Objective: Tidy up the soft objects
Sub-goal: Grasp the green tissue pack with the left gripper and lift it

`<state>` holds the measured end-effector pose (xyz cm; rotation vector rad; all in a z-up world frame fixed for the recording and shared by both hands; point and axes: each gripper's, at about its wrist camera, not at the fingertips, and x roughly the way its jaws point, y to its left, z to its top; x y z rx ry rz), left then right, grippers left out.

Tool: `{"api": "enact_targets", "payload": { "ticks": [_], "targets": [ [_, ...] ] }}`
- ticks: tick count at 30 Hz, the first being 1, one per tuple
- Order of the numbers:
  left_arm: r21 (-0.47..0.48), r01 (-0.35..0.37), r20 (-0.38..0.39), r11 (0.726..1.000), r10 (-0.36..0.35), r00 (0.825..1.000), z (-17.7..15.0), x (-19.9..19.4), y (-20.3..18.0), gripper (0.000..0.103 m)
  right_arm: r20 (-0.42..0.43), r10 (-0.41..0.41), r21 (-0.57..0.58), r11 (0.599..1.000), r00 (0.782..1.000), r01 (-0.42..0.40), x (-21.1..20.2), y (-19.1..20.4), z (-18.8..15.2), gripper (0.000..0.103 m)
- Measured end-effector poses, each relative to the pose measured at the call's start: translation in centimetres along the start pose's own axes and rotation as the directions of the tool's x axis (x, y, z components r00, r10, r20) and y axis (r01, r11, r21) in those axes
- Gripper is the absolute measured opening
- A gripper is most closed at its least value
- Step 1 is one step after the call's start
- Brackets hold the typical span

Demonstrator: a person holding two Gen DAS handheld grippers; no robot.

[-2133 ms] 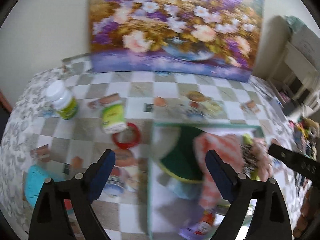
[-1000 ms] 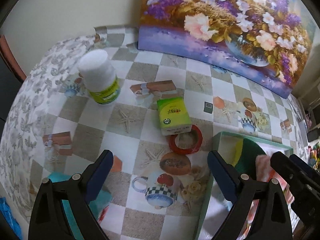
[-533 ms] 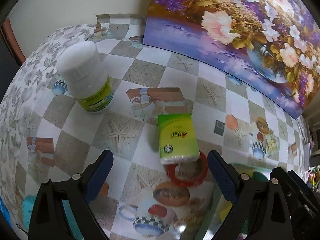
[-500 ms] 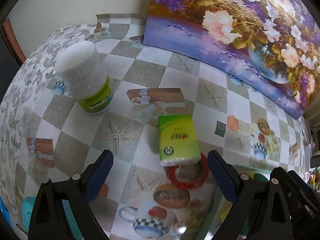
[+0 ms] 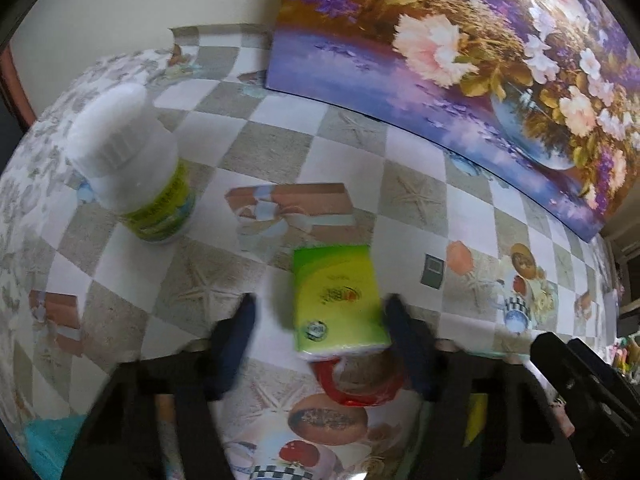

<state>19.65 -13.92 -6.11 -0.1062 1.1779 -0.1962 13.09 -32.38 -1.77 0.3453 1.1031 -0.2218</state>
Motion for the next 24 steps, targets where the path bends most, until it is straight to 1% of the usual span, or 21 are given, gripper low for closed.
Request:
{"api": "enact_targets", "payload": {
  "ticks": [1,4,7,8,9,11,15,20,22,23,24],
  "targets": [
    [-0.003,0.016,-0.001,1.0,-0.016,1.0,0.0,0.0,0.0,0.046,0.0,0.0,-0.001,1.0,1.0,0.0,0.0,0.0,0.0,0.071],
    [0.006,0.012,0.007,1.0,-0.012,1.0,0.0,-0.2,-0.1,0.046,-0.005,0.004,-0.006,1.0,1.0,-0.004,0.2,0.2,0.0,0.071],
    [-0.012,0.023,0.006,1.0,-0.023,1.0,0.0,-0.3,0.3,0.045,-0.013,0.006,-0.008,1.0,1.0,-0.006,0.4,0.4,-0.1,0.071],
    [-0.014,0.022,0.008,1.0,-0.022,1.0,0.1,-0.4,0.3,0.043,-0.013,0.006,-0.009,1.0,1.0,-0.006,0.4,0.4,-0.1,0.071],
    [-0.014,0.018,0.013,1.0,-0.018,1.0,0.1,-0.6,0.3,0.023,-0.013,0.007,-0.011,1.0,1.0,-0.007,0.4,0.5,-0.1,0.071],
    [-0.022,0.018,0.029,1.0,-0.018,0.999,0.3,-1.3,0.6,0.019,-0.013,0.009,-0.011,1.0,1.0,-0.009,0.4,0.7,-0.2,0.071],
    [-0.018,0.016,0.029,1.0,-0.015,0.999,0.6,-1.9,1.1,0.018,-0.018,0.022,-0.024,0.999,1.0,-0.022,0.5,1.3,-0.2,0.071],
    [-0.041,0.031,0.004,0.999,-0.031,1.0,0.9,-1.2,1.8,0.018,-0.02,0.02,-0.034,0.999,1.0,-0.02,0.6,1.6,-0.3,0.071],
    [-0.051,0.042,0.0,0.998,-0.042,0.999,1.1,-1.2,2.0,0.02,-0.022,0.021,-0.03,0.999,1.0,-0.022,0.7,1.5,-0.3,0.071],
    [-0.061,0.044,0.002,0.997,-0.044,0.999,1.1,-1.2,2.1,0.029,-0.025,0.019,-0.03,0.999,1.0,-0.02,0.7,1.5,-0.3,0.071],
    [-0.066,0.039,0.004,0.997,-0.038,0.999,1.2,-1.2,2.2,0.045,-0.026,0.017,-0.029,0.999,1.0,-0.017,0.8,1.5,-0.3,0.071]
  ]
}}
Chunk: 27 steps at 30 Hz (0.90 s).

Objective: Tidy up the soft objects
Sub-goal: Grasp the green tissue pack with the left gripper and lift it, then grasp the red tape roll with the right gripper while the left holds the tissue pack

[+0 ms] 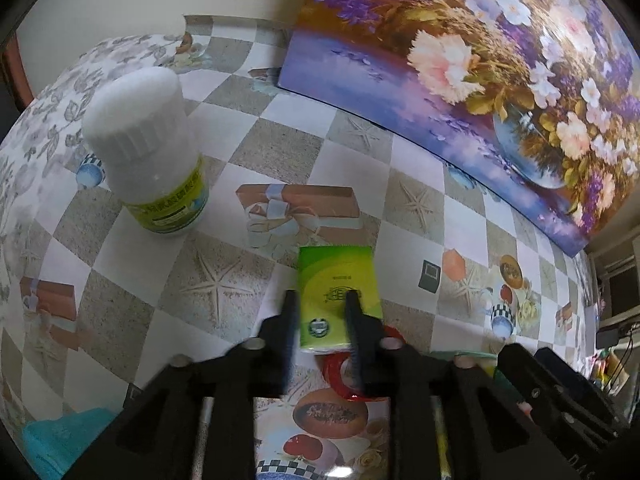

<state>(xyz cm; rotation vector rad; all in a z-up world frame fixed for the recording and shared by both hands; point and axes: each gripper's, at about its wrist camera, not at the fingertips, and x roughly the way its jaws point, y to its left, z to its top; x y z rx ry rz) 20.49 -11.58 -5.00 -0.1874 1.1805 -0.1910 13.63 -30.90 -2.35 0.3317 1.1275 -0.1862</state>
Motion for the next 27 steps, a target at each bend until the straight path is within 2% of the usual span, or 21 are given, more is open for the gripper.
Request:
{"api": "enact_targets", "payload": {
  "ticks": [2,11,14,16,17,18,27],
  "targets": [
    [-0.002,-0.019,0.012,1.0,0.019,1.0,0.1,0.0,0.0,0.06,-0.002,-0.001,0.0,1.0,1.0,0.001,0.1,0.0,0.0,0.071],
    [0.026,0.041,-0.008,0.999,-0.04,0.999,-0.2,2.0,-1.2,0.062,-0.009,-0.004,-0.002,1.0,1.0,0.004,0.2,-0.2,-0.1,0.071],
    [0.046,0.031,-0.005,0.998,-0.031,1.0,-0.4,2.2,-1.7,0.062,-0.013,-0.004,-0.001,1.0,1.0,0.004,0.4,-0.2,-0.2,0.071],
    [0.042,0.036,-0.01,0.998,-0.035,0.999,-0.5,2.4,-1.6,0.054,-0.014,-0.006,-0.002,1.0,1.0,0.005,0.4,-0.2,-0.2,0.071],
    [0.039,0.04,-0.012,0.998,-0.04,0.999,-0.6,2.4,-1.5,0.04,-0.014,-0.006,-0.003,1.0,1.0,0.006,0.4,-0.2,-0.2,0.071],
    [0.038,0.041,-0.014,0.998,-0.041,0.999,-0.6,2.5,-1.5,0.03,-0.014,-0.005,-0.002,1.0,1.0,0.005,0.4,-0.2,-0.2,0.071],
    [0.007,0.05,0.025,0.999,-0.051,0.998,-0.2,1.1,-0.5,0.023,-0.021,0.014,-0.017,1.0,1.0,-0.015,0.7,0.5,-0.4,0.071]
  ]
}}
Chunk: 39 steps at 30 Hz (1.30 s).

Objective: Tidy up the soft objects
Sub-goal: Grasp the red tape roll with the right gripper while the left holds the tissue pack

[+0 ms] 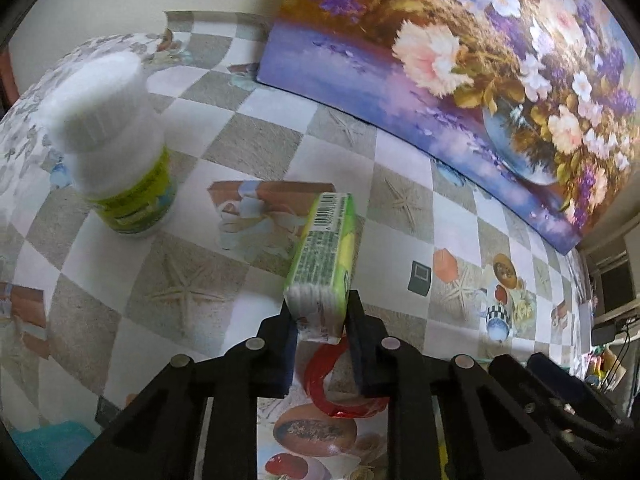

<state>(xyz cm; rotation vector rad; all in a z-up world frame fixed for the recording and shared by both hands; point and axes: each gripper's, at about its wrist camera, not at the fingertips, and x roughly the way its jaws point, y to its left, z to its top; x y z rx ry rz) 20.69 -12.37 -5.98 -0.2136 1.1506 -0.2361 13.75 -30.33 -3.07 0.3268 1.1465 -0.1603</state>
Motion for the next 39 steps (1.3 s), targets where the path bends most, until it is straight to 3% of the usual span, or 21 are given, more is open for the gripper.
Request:
{"api": "enact_targets", "payload": {
  "ticks": [9,17,32,39],
  "targets": [
    [-0.056,-0.075,0.075,0.996,0.079,0.994,0.9,-4.8,2.6,0.023,-0.052,0.095,-0.088,0.991,0.994,-0.099,1.5,3.9,-0.8,0.071],
    [-0.123,-0.065,0.092,0.99,0.077,0.993,0.9,-7.0,5.6,0.023,-0.081,0.135,-0.186,0.971,0.987,-0.149,2.7,7.7,-1.7,0.07],
    [-0.136,-0.037,0.07,0.99,0.047,0.996,0.8,-6.2,6.0,0.023,-0.061,-0.011,-0.252,0.968,0.998,-0.005,5.3,9.7,-2.1,0.069],
    [-0.134,-0.036,0.068,0.99,0.045,0.997,0.9,-6.2,6.0,0.023,-0.08,-0.031,-0.257,0.966,0.996,0.009,6.6,9.7,-2.2,0.066]
  ]
}}
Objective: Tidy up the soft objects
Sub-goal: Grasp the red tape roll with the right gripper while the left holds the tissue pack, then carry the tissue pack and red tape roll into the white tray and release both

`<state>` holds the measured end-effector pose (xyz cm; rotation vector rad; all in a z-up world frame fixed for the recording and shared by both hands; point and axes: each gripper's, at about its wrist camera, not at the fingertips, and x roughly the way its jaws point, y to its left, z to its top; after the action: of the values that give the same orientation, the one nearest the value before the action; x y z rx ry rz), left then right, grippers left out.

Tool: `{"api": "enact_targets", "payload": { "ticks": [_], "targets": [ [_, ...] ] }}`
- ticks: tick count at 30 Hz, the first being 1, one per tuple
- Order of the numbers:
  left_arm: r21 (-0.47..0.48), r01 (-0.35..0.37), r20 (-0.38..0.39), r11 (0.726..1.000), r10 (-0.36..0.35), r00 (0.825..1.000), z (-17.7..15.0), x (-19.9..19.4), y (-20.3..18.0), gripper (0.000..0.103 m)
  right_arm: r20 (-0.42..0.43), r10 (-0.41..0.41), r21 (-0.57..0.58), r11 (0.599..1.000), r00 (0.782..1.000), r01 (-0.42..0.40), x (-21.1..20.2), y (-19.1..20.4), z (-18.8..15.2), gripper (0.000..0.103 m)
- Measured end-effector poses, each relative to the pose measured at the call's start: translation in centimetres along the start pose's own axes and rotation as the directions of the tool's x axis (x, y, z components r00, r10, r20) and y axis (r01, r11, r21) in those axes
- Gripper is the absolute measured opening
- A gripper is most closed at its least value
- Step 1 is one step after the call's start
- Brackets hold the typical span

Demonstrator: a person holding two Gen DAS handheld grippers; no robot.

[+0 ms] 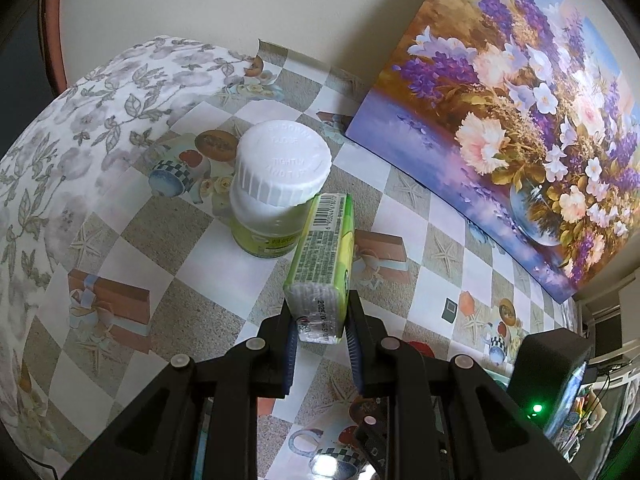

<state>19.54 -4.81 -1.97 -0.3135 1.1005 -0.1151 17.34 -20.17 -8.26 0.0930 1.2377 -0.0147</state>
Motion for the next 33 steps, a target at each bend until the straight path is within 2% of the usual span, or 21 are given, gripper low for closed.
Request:
{"api": "enact_targets", "payload": {
  "ticks": [2,9,16,23,29,33],
  "targets": [
    [0.001,-0.002,-0.002,1.0,0.002,1.0,0.0,0.1,0.0,0.023,0.002,-0.011,-0.006,1.0,1.0,0.011,0.0,0.0,0.0,0.06],
    [0.001,-0.001,-0.007,1.0,0.001,1.0,-0.1,0.0,-0.1,0.023,0.008,0.031,0.036,0.999,0.999,-0.032,-1.0,-0.9,-0.3,0.058],
    [0.042,0.02,0.02,0.999,-0.021,1.0,-0.8,-2.4,-1.5,0.023,0.05,0.029,0.051,0.998,0.998,-0.031,-5.3,-1.6,-1.3,0.058],
    [0.105,0.054,0.057,0.993,-0.06,0.997,-3.1,-6.2,-3.2,0.023,0.1,0.013,0.076,0.997,0.995,-0.02,-10.6,-2.8,-2.7,0.058],
    [0.143,0.119,0.063,0.983,-0.129,0.99,-5.3,-8.6,-4.5,0.023,0.155,0.005,0.127,0.992,0.988,-0.025,-15.4,-5.0,-5.4,0.058],
    [0.18,0.148,0.075,0.972,-0.164,0.984,-6.9,-10.1,-5.6,0.023,0.164,-0.015,0.184,0.983,0.986,-0.015,-16.8,-7.2,-7.8,0.058]
  ]
}}
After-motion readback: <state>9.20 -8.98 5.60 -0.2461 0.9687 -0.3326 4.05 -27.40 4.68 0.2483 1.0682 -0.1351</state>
